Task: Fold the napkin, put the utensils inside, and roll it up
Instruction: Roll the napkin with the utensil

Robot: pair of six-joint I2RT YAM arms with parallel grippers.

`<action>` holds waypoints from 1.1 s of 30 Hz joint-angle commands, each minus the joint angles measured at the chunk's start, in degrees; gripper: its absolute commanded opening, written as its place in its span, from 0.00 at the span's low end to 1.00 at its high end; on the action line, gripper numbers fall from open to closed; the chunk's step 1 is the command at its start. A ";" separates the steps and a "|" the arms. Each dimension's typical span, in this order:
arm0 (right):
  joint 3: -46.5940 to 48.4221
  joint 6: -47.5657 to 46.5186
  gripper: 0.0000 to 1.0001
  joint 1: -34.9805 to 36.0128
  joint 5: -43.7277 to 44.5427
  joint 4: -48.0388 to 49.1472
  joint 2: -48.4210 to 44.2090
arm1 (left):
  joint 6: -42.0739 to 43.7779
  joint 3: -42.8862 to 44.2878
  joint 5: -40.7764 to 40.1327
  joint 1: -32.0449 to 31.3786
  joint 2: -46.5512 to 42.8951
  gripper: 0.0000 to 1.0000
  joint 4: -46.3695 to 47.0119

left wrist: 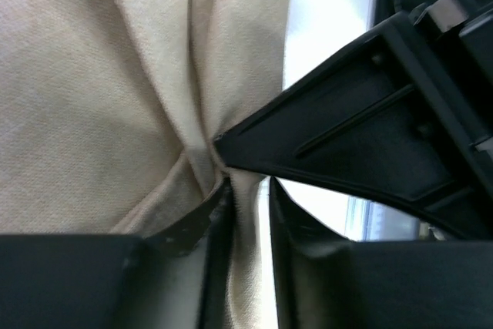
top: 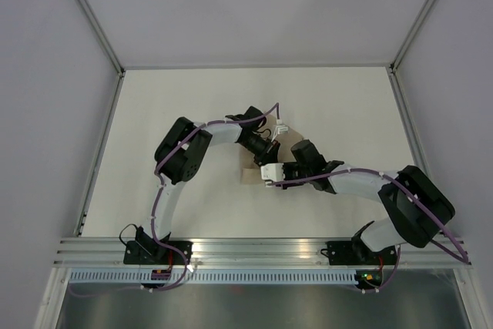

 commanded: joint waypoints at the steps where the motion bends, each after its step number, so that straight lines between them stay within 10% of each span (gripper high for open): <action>1: 1.76 -1.04 0.13 -0.08 -1.13 -8.34 2.87 | -3.63 -0.37 -0.94 0.52 -0.96 0.33 0.67; 7: 7.29 -2.80 0.08 -2.44 -7.80 -18.71 6.47 | -14.35 -4.32 -0.32 2.27 -8.16 0.43 14.89; 19: 28.03 -12.99 0.05 -12.29 -23.97 -50.16 21.23 | -36.34 -28.04 -25.52 9.83 -29.08 0.41 51.47; 27: 48.42 -24.50 0.05 -16.77 -29.43 -76.54 40.03 | -28.38 -49.48 -51.99 8.00 -49.19 0.44 68.24; 33: 58.53 -23.64 0.06 -17.48 -29.35 -84.19 49.80 | -10.73 -53.28 -65.26 -5.24 -55.02 0.45 66.34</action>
